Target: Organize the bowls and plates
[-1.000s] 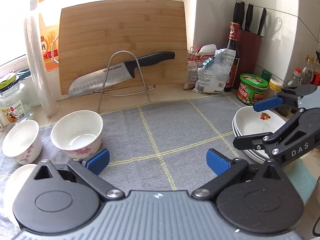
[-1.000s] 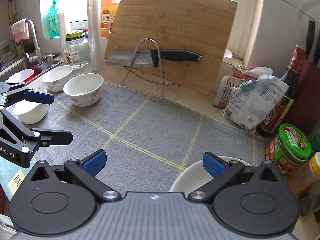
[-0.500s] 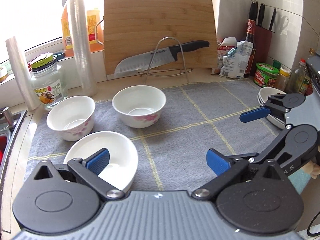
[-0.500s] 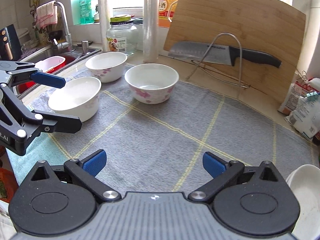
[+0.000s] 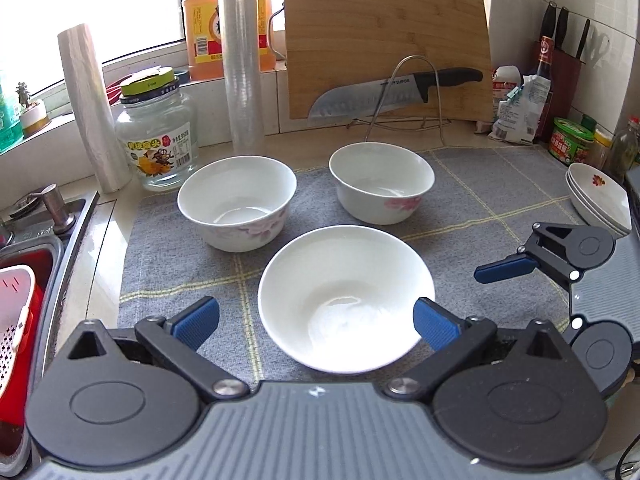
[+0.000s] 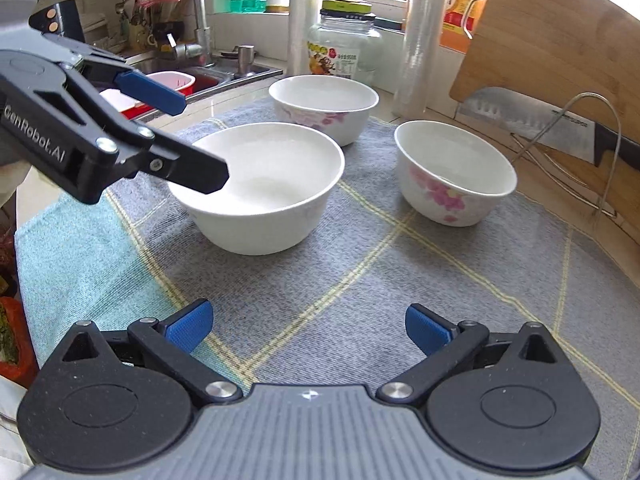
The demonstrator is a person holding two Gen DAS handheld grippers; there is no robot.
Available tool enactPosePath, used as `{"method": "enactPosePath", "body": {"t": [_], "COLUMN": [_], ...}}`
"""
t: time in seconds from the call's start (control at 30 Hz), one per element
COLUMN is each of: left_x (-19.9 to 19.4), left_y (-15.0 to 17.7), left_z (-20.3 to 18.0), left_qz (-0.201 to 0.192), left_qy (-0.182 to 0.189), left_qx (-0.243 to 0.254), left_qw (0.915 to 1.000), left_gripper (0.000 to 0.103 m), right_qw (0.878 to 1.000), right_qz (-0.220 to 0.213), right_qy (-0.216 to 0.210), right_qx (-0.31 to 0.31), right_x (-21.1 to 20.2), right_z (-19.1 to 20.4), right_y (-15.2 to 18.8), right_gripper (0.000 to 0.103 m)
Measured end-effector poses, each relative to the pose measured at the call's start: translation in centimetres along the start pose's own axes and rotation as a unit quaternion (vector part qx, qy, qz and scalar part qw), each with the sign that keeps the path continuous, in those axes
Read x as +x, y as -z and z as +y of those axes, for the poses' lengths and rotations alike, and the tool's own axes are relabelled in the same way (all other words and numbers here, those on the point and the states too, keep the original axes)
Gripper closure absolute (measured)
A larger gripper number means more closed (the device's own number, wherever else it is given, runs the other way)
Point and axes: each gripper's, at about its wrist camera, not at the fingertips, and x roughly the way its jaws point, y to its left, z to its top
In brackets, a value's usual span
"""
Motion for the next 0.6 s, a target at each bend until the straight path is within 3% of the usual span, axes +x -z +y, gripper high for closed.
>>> {"method": "enactPosePath", "body": {"t": [0.27,0.6], "left_x": [1.3,3.3], "left_y": [-0.4,-1.3], "left_z": [1.4,2.2], "left_qz": [0.015,0.050], "left_qy": [0.025,0.051], "left_qx": [-0.003,0.018], "left_qw": [0.9996,0.9973], "left_gripper": [0.001,0.001], "right_qw": [1.000,1.000], "right_qz": [0.007,-0.005], "right_qy": [-0.022,-0.013], "right_qx": [0.009,0.004], "right_x": [1.6,3.0], "right_z": [0.6,1.3], "right_y": [-0.6,-1.9], "right_gripper": [0.000,0.000]}}
